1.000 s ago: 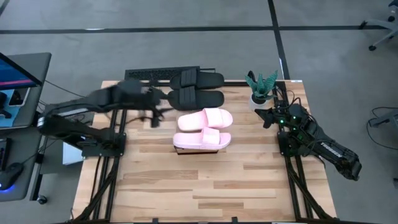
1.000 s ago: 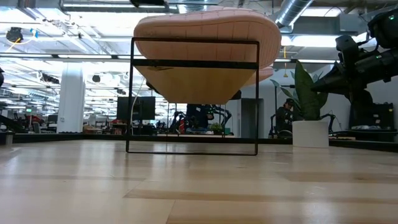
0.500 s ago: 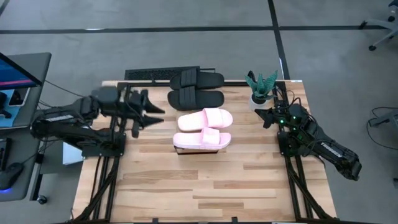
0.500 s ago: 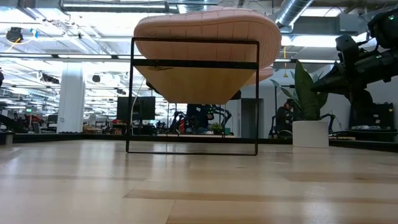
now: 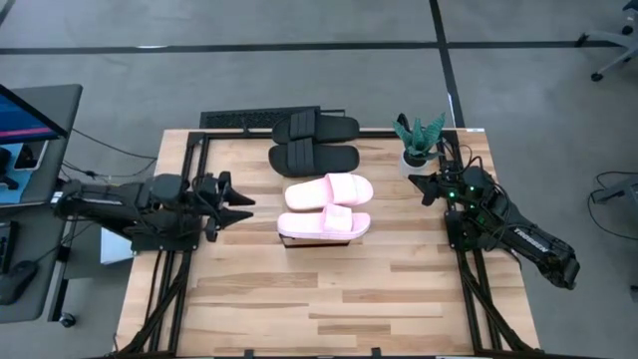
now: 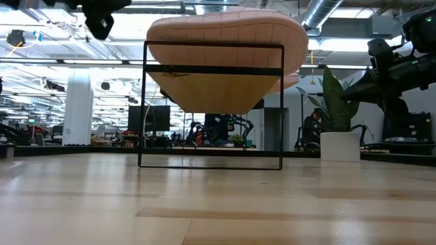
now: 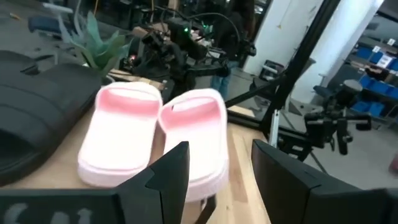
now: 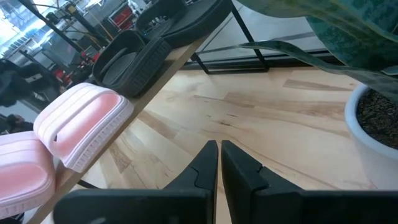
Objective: Pick and place slides into the shelf
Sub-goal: Return to Home Position
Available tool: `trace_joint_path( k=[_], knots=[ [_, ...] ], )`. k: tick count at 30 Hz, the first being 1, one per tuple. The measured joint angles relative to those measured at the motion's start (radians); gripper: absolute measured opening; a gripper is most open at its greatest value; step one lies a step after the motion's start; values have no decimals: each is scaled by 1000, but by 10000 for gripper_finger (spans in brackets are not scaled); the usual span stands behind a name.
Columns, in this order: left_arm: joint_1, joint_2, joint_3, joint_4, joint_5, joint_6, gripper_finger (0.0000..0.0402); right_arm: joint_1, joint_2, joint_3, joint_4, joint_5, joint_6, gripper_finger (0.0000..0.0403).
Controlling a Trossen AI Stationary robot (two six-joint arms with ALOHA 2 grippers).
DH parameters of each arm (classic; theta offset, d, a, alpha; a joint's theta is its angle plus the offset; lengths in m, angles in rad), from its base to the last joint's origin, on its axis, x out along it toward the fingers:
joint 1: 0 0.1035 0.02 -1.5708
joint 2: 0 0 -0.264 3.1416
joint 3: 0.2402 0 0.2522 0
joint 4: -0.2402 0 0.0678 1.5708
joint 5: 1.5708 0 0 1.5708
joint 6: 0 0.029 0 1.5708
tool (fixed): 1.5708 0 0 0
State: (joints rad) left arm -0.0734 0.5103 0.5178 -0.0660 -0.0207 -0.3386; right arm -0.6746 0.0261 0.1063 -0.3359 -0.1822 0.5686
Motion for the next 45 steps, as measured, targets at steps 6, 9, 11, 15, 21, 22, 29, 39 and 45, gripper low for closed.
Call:
trace_joint_path(
  k=[6,9,11,15,21,22,29,39,45],
  knots=[
    [-1,-105,-116,2,8,28,163,0,0,0,0,0,0,13],
    [-1,-156,-184,66,32,29,163,0,0,0,0,0,0,13],
    [-1,-190,-224,119,39,33,163,0,0,0,0,0,0,13],
    [-1,-250,-303,187,39,33,163,0,0,0,0,0,0,13],
    [-1,-315,-408,276,39,23,163,0,0,0,0,0,0,13],
    [-1,-322,-422,304,40,19,163,0,0,0,0,0,0,13],
    [-1,-357,-490,376,38,16,163,0,0,0,0,0,0,13],
    [-1,-362,-506,336,33,12,163,0,0,0,0,0,0,13],
    [-1,-362,-506,176,33,-67,163,0,0,0,0,0,0,13]
  ],
)
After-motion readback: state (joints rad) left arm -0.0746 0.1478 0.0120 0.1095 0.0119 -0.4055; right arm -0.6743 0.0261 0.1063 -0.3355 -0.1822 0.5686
